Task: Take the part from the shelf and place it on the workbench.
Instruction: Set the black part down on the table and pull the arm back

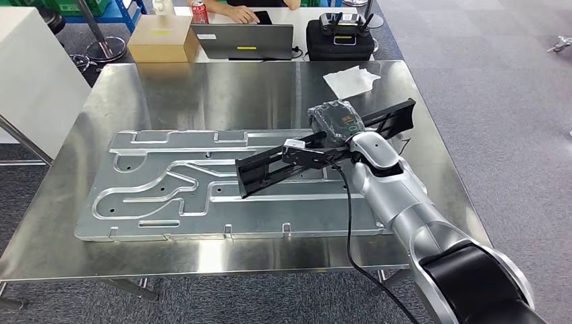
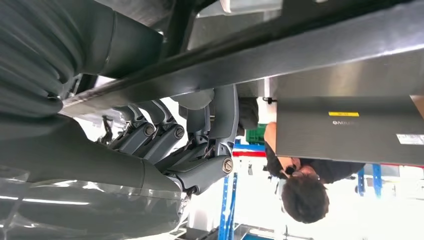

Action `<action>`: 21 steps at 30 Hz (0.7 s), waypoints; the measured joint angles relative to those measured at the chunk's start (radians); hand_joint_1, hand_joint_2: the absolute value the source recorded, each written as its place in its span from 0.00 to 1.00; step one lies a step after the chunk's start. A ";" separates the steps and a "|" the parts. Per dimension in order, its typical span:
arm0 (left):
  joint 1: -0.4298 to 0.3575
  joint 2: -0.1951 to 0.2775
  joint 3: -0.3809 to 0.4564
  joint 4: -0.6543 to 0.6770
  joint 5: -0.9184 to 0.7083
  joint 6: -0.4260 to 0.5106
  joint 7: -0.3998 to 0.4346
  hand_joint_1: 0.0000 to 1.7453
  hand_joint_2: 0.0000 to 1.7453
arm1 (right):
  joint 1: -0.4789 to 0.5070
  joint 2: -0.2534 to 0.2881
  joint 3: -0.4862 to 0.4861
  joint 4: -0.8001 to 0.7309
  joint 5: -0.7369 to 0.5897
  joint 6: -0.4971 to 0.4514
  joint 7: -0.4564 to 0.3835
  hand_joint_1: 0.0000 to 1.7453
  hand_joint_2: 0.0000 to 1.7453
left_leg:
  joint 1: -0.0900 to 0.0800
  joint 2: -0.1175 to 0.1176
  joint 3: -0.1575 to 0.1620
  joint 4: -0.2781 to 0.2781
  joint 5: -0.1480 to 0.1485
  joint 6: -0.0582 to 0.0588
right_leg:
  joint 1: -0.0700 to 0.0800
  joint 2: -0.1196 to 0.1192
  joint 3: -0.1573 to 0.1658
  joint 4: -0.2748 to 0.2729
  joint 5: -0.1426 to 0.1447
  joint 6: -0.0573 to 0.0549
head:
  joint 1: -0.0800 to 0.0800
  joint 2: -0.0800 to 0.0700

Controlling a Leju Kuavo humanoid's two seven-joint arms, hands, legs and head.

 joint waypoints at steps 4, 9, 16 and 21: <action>0.000 0.000 -0.006 0.000 -0.003 -0.007 -0.005 0.00 1.00 | 0.001 -0.008 0.008 0.000 -0.006 0.010 0.006 1.00 1.00 | 0.000 0.000 0.000 0.000 0.000 0.000 | 0.000 0.000 0.000 0.000 0.000 0.000 | 0.000 0.000; 0.000 0.000 -0.016 0.000 -0.005 -0.010 -0.006 0.00 1.00 | -0.002 -0.014 0.014 0.006 -0.016 0.020 0.027 1.00 1.00 | 0.000 0.000 0.000 0.000 0.000 0.000 | 0.000 0.000 0.000 0.000 0.000 0.000 | 0.000 0.000; 0.000 -0.002 -0.030 0.000 -0.022 0.005 -0.017 0.00 1.00 | -0.014 -0.019 0.017 0.039 -0.027 -0.020 0.041 1.00 1.00 | 0.000 0.000 0.000 0.000 0.000 0.000 | 0.000 0.000 0.000 0.000 0.000 0.000 | 0.000 0.000; 0.000 -0.003 -0.050 0.000 -0.038 0.028 -0.049 0.00 1.00 | -0.014 -0.027 0.023 0.053 -0.014 -0.045 0.041 1.00 1.00 | 0.000 0.000 0.000 0.000 0.000 0.000 | 0.000 0.000 0.000 0.000 0.000 0.000 | 0.000 0.000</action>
